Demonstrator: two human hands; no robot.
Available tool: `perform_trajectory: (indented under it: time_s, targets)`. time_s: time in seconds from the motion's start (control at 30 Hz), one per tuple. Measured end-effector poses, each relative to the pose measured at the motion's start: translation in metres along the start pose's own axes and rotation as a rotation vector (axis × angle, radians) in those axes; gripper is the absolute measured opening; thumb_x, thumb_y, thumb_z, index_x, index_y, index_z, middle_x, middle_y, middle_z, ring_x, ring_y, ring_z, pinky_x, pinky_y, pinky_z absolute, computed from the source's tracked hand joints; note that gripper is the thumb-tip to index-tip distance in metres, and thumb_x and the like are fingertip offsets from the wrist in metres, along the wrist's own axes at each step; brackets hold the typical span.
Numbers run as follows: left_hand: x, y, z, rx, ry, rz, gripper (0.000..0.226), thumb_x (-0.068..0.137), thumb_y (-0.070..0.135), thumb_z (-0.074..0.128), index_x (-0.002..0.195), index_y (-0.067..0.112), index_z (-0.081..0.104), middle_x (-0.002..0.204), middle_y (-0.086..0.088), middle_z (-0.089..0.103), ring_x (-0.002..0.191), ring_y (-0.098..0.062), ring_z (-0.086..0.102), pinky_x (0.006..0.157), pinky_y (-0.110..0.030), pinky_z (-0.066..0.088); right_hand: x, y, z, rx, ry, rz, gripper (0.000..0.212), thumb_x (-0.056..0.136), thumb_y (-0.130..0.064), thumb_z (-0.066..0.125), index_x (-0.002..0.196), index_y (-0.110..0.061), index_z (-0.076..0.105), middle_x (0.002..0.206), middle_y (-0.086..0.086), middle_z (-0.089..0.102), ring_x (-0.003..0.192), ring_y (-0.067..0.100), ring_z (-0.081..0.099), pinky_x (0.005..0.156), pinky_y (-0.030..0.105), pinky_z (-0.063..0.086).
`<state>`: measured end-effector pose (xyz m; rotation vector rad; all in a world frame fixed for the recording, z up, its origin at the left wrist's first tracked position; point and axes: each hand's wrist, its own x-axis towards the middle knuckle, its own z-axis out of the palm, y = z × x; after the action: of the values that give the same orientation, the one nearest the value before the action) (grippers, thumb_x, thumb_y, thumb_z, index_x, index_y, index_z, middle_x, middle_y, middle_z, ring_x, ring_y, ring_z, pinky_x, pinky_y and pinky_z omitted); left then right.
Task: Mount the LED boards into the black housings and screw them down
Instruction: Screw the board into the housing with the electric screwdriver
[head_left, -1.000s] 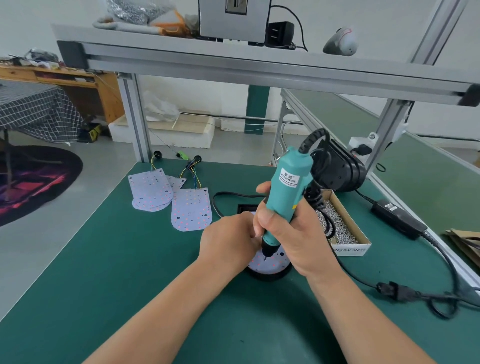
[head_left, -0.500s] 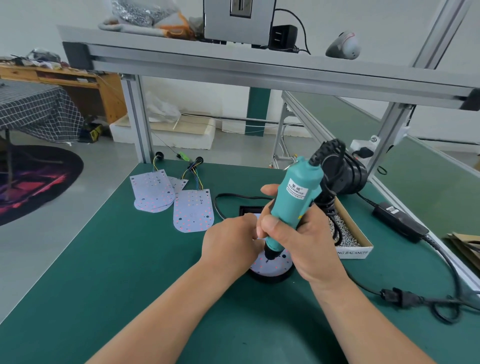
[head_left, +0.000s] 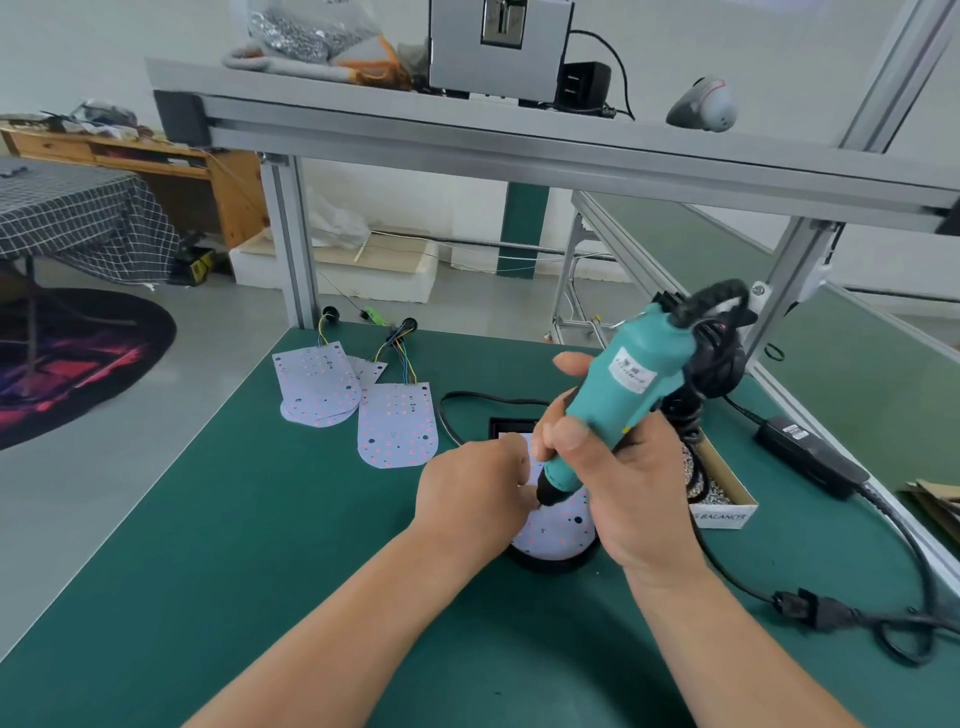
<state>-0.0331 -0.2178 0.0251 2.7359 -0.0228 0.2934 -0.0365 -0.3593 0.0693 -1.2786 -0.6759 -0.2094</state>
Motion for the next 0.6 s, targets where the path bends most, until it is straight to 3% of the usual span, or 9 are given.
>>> perform_trajectory:
  time_s: [0.23, 0.3, 0.4, 0.47, 0.53, 0.6]
  targets:
    - [-0.004, 0.000, -0.011, -0.147, -0.101, -0.097, 0.011, 0.100, 0.035, 0.052, 0.100, 0.024, 0.051, 0.081, 0.005, 0.064, 0.079, -0.024, 0.062, 0.068, -0.037, 0.048, 0.006, 0.000, -0.015, 0.280, 0.190, 0.035, 0.045, 0.097, -0.038, 0.074, 0.130, -0.012, 0.058, 0.079, 0.007, 0.053, 0.071, 0.025, 0.054, 0.073, 0.035, 0.050]
    - [-0.001, -0.005, -0.018, -0.398, -0.096, -0.184, 0.015, 0.104, 0.021, 0.042, 0.110, 0.020, 0.056, 0.091, 0.002, 0.068, 0.079, -0.023, 0.063, 0.069, -0.036, 0.052, 0.008, 0.001, -0.025, 0.359, 0.252, 0.077, 0.031, 0.102, -0.033, 0.066, 0.126, -0.014, 0.060, 0.078, 0.004, 0.051, 0.069, 0.021, 0.052, 0.070, 0.032, 0.050]
    - [0.006, -0.012, -0.033, -1.063, -0.124, -0.393, 0.036, 0.101, -0.002, 0.038, 0.123, 0.009, 0.065, 0.100, -0.005, 0.069, 0.075, -0.016, 0.059, 0.068, -0.029, 0.052, 0.012, 0.003, -0.036, 0.451, 0.344, 0.119, 0.024, 0.104, -0.032, 0.059, 0.122, -0.015, 0.060, 0.077, 0.000, 0.049, 0.068, 0.016, 0.049, 0.068, 0.028, 0.049]
    - [0.006, -0.013, -0.039, -1.384, -0.180, -0.417, 0.037, 0.099, -0.014, 0.038, 0.122, -0.003, 0.065, 0.105, -0.017, 0.074, 0.076, -0.016, 0.071, 0.067, -0.024, 0.058, 0.015, 0.005, -0.040, 0.512, 0.389, 0.138, 0.024, 0.104, -0.034, 0.059, 0.120, -0.016, 0.060, 0.078, -0.002, 0.048, 0.069, 0.014, 0.049, 0.068, 0.026, 0.049]
    - [0.002, -0.013, -0.038, -1.525, -0.251, -0.388, 0.031, 0.103, -0.015, 0.040, 0.123, -0.008, 0.062, 0.108, -0.023, 0.078, 0.092, -0.025, 0.080, 0.071, -0.026, 0.063, 0.017, 0.007, -0.043, 0.539, 0.426, 0.149, 0.023, 0.104, -0.035, 0.058, 0.118, -0.017, 0.059, 0.079, -0.003, 0.047, 0.070, 0.013, 0.048, 0.068, 0.026, 0.048]
    - [-0.001, -0.011, -0.034, -1.495, -0.313, -0.320, 0.023, 0.109, -0.002, 0.044, 0.126, -0.002, 0.060, 0.108, -0.017, 0.080, 0.101, -0.031, 0.079, 0.072, -0.029, 0.064, 0.018, 0.007, -0.046, 0.570, 0.445, 0.151, 0.021, 0.105, -0.035, 0.057, 0.116, -0.017, 0.058, 0.079, -0.004, 0.046, 0.070, 0.012, 0.048, 0.069, 0.025, 0.048]
